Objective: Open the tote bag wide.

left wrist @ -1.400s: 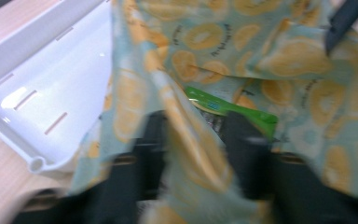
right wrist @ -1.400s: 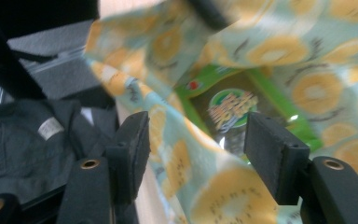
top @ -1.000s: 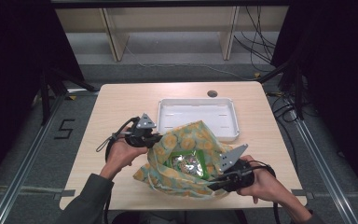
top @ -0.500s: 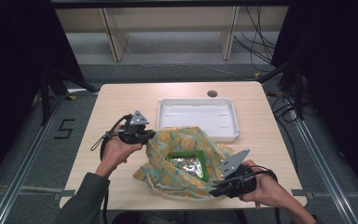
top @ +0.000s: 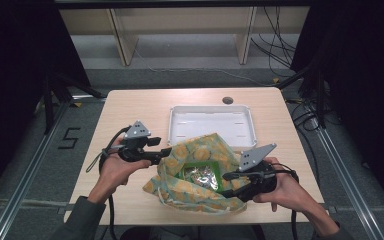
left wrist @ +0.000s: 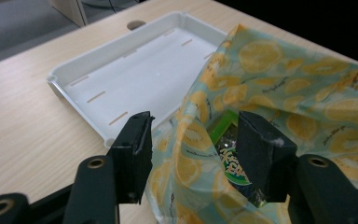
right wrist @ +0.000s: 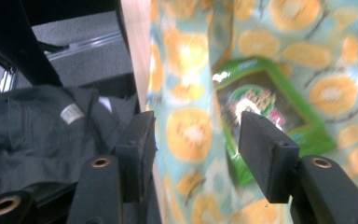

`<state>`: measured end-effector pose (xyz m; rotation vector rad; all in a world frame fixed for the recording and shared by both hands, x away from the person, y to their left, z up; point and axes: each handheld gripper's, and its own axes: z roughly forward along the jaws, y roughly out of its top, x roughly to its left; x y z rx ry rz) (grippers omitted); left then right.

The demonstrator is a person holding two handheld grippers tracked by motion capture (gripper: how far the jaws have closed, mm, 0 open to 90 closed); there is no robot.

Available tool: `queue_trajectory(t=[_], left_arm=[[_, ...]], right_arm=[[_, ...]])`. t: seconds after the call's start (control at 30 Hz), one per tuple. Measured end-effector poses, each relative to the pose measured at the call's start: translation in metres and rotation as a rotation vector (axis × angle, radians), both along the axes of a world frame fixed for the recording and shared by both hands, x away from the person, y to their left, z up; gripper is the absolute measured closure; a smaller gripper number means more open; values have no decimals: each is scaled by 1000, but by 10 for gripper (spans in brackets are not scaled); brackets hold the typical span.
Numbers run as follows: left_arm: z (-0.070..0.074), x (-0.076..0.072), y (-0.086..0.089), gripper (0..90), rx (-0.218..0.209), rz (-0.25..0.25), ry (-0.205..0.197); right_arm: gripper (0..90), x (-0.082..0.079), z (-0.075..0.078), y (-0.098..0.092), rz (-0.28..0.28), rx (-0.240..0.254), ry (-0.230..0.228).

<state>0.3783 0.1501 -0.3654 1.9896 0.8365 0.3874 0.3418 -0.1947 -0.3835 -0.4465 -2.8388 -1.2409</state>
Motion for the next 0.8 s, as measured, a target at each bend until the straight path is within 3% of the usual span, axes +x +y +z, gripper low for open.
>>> queue_trajectory(t=[0.03,0.13,0.27,0.37,0.47,0.63,0.67,0.7,0.73,0.8], left_arm=[[2,-4,2,450,-11,10,-8],[3,-15,9,411,-25,55,-29],[-6,-31,17,405,-34,100,-52],[-15,-44,22,406,-14,115,-58],[-21,-56,28,410,-22,129,-59],[-29,-74,35,484,-45,136,-74],[-31,-78,34,513,-51,132,-67],[-35,-81,33,550,-61,121,-63],[-40,-84,31,602,-68,107,-55],[-50,-91,25,699,-67,79,-31]], right_arm=[[454,3,2,2,4,13,-25],[444,11,10,7,-23,16,-21],[421,29,14,16,-34,13,-63],[413,41,12,25,-33,3,-49],[403,49,8,33,-32,-15,-34],[390,61,3,46,-23,-39,-14],[390,61,2,49,-44,-50,8],[390,65,-1,53,-19,-50,-10],[388,66,-1,55,-30,-65,9],[378,71,-6,61,-16,-71,1]])
